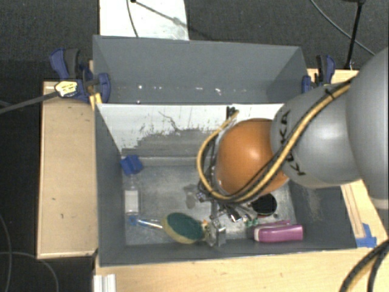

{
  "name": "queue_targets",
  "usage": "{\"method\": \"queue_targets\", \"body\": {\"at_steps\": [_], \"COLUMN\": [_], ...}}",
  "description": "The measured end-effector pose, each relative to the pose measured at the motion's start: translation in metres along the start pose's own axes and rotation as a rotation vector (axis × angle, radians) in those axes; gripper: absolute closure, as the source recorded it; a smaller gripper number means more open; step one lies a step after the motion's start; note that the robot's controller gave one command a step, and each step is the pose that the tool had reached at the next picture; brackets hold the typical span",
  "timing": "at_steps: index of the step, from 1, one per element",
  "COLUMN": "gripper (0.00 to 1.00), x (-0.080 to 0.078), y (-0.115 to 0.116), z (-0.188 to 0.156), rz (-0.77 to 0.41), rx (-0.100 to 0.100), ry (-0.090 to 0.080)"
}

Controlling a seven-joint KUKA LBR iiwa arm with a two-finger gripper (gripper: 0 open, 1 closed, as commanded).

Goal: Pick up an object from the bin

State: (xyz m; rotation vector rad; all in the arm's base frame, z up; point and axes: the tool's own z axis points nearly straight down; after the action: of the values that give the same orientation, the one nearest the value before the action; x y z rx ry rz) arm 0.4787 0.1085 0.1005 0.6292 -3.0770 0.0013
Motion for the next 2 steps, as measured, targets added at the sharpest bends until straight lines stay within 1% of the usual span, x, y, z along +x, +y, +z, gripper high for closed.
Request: {"method": "queue_targets", "body": {"at_steps": [1,2], "gripper": [0.0,0.0], "x": [-0.036,-0.038], "y": [0.087,0.071], "z": [-0.004,0.029], "rz": [-0.185,0.102], "rx": [-0.003,-0.001], "ry": [-0.004,-0.002]}}
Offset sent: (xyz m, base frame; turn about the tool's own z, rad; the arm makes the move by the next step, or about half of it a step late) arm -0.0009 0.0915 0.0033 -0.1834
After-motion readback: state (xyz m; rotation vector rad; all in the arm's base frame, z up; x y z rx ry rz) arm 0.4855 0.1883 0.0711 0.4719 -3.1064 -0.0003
